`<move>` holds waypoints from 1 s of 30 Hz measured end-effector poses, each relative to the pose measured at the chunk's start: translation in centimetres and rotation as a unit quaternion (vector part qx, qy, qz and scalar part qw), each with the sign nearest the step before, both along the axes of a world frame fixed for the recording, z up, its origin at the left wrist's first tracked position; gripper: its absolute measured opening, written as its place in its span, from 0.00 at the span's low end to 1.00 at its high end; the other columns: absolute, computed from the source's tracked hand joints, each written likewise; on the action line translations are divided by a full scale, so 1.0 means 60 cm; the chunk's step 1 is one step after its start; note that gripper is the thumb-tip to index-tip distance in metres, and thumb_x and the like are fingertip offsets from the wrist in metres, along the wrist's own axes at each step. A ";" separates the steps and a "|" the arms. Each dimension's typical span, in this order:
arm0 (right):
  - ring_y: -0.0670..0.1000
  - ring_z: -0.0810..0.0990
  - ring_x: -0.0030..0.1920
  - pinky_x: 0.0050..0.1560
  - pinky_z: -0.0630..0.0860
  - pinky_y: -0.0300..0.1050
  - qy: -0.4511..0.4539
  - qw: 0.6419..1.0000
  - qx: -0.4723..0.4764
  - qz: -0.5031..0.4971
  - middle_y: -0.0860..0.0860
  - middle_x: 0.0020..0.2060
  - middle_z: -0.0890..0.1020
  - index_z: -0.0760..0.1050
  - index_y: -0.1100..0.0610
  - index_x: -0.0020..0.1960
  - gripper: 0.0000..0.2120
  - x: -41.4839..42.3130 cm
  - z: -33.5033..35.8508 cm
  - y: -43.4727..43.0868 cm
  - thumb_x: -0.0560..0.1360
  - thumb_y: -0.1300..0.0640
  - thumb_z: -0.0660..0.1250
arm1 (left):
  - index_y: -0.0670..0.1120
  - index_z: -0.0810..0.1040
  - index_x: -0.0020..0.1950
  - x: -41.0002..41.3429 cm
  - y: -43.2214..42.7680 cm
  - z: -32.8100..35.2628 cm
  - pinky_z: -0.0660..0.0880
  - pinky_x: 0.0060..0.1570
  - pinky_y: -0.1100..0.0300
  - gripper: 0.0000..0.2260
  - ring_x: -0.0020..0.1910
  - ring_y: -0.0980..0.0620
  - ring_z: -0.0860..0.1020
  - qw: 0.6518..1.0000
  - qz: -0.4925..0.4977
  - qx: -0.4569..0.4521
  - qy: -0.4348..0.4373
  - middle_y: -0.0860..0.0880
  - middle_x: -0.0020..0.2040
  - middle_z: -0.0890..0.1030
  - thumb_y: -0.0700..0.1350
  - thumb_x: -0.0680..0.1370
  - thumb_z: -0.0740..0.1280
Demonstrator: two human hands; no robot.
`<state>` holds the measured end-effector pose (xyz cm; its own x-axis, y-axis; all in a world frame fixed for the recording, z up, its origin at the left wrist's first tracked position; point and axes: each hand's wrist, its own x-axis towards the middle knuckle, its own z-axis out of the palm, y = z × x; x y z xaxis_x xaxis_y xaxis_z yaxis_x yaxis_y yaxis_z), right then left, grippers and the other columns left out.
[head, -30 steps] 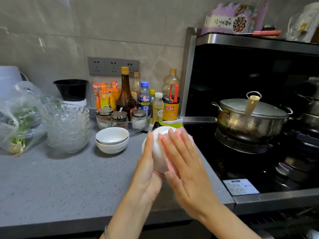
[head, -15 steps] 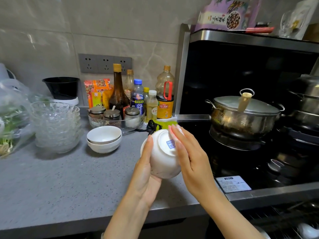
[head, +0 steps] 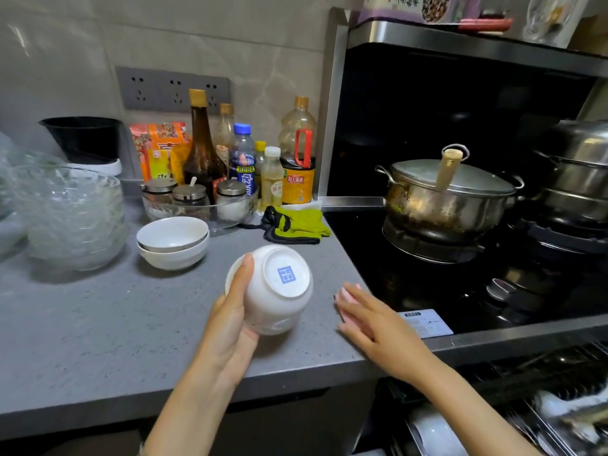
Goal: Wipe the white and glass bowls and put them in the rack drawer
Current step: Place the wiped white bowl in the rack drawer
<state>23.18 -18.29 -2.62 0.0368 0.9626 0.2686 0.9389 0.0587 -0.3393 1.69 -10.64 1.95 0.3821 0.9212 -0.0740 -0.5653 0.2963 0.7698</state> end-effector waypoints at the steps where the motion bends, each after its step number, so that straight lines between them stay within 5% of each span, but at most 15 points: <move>1: 0.40 0.51 0.76 0.75 0.52 0.38 0.004 1.000 0.007 0.008 0.36 0.72 0.54 0.64 0.48 0.74 0.25 0.003 -0.003 -0.002 0.79 0.45 0.60 | 0.45 0.79 0.58 0.002 -0.004 -0.002 0.73 0.61 0.52 0.21 0.53 0.53 0.82 1.000 0.001 0.003 0.001 0.47 0.53 0.84 0.55 0.70 0.66; 6: 0.34 0.57 0.72 0.72 0.57 0.35 0.150 0.988 0.038 0.012 0.34 0.73 0.62 0.65 0.39 0.71 0.20 0.009 0.008 -0.039 0.80 0.47 0.60 | 0.47 0.80 0.56 0.023 -0.035 0.002 0.73 0.59 0.53 0.18 0.50 0.55 0.83 0.999 -0.021 0.027 0.018 0.49 0.51 0.85 0.54 0.71 0.65; 11: 0.43 0.78 0.60 0.60 0.72 0.35 0.348 0.918 0.190 -0.001 0.41 0.57 0.81 0.77 0.50 0.59 0.12 0.011 0.030 -0.127 0.77 0.53 0.63 | 0.48 0.84 0.52 0.074 -0.089 -0.006 0.75 0.58 0.52 0.17 0.54 0.52 0.82 0.993 -0.111 0.043 0.021 0.47 0.54 0.84 0.55 0.70 0.65; 15: 0.51 0.81 0.58 0.54 0.78 0.41 0.534 0.839 0.098 -0.028 0.49 0.60 0.80 0.71 0.52 0.67 0.37 0.054 0.005 -0.199 0.65 0.34 0.71 | 0.49 0.83 0.55 0.146 -0.147 -0.034 0.76 0.59 0.53 0.17 0.56 0.52 0.81 0.977 -0.202 0.053 0.043 0.47 0.55 0.83 0.56 0.71 0.68; 17: 0.53 0.80 0.60 0.53 0.78 0.41 0.610 0.790 0.036 -0.037 0.51 0.61 0.80 0.68 0.52 0.70 0.42 0.078 -0.010 -0.236 0.63 0.32 0.73 | 0.48 0.80 0.60 0.189 -0.177 -0.054 0.75 0.60 0.53 0.20 0.58 0.51 0.80 0.967 -0.245 0.054 0.043 0.46 0.57 0.83 0.55 0.71 0.66; 24: 0.57 0.75 0.65 0.64 0.74 0.52 0.704 0.705 0.044 -0.073 0.56 0.66 0.75 0.71 0.50 0.69 0.32 0.151 -0.081 -0.347 0.69 0.41 0.73 | 0.45 0.77 0.62 0.318 -0.249 -0.142 0.80 0.45 0.57 0.24 0.54 0.49 0.82 0.934 -0.339 0.030 0.105 0.44 0.55 0.83 0.58 0.72 0.68; 28: 0.57 0.77 0.62 0.63 0.74 0.52 0.728 0.673 0.064 -0.115 0.58 0.64 0.77 0.74 0.50 0.67 0.33 0.202 -0.125 -0.382 0.65 0.44 0.77 | 0.49 0.77 0.62 0.376 -0.261 -0.200 0.78 0.56 0.54 0.29 0.56 0.51 0.81 0.896 -0.399 0.054 0.186 0.48 0.55 0.84 0.65 0.68 0.64; 30: 0.57 0.77 0.62 0.62 0.74 0.51 0.721 0.675 0.059 -0.146 0.58 0.63 0.78 0.72 0.50 0.68 0.36 0.232 -0.145 -0.394 0.63 0.45 0.79 | 0.48 0.78 0.61 0.405 -0.261 -0.230 0.79 0.55 0.55 0.29 0.52 0.52 0.82 0.883 -0.411 0.052 0.220 0.48 0.54 0.84 0.65 0.67 0.64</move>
<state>37.12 -41.94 -11.31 0.5260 0.8322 -0.1751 -0.3845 0.0491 -0.9218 25.96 -26.30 -11.87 0.8801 0.3569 -0.3131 0.1682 0.3822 0.9086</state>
